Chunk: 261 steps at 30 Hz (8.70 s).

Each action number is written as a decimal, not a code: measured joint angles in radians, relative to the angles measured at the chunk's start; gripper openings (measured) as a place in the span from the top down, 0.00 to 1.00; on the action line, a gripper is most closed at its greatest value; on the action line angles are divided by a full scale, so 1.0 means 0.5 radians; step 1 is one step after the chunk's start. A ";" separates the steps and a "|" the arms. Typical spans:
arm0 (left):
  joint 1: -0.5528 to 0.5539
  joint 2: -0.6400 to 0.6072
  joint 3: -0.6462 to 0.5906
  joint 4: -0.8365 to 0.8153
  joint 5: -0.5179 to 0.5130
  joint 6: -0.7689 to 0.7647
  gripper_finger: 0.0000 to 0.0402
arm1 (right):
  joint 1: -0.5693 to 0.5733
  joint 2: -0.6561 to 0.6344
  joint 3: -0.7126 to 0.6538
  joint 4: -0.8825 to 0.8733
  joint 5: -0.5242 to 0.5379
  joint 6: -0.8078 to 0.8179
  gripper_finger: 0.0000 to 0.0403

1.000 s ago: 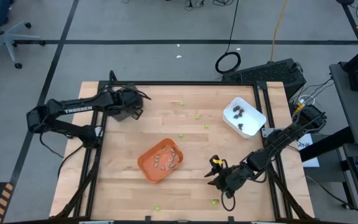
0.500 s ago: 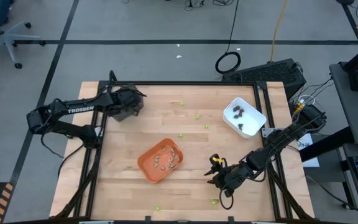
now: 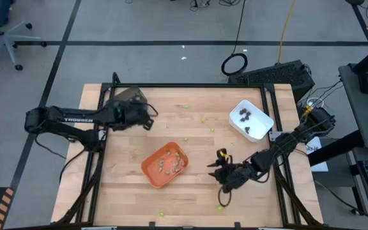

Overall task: Sort Halloween decoration
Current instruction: Put the green spider toy into the black bin

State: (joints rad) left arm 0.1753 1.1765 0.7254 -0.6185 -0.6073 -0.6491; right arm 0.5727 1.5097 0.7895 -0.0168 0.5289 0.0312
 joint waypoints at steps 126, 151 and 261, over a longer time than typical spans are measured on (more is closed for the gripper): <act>-0.980 0.239 0.002 1.717 0.006 1.070 0.62 | -1.077 0.304 0.183 1.979 -1.320 -0.176 1.00; -0.922 0.437 0.001 2.330 0.138 1.359 0.50 | -1.081 0.304 0.183 1.968 -1.311 -0.203 1.00; -0.949 0.059 0.001 1.162 0.021 0.384 1.00 | -0.867 0.084 0.183 0.592 -0.690 -0.241 0.51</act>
State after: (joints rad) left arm -0.2991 1.2060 0.7258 -0.0373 -0.5970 -0.4572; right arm 0.1390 1.5517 0.8810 0.2791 0.1840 -0.0893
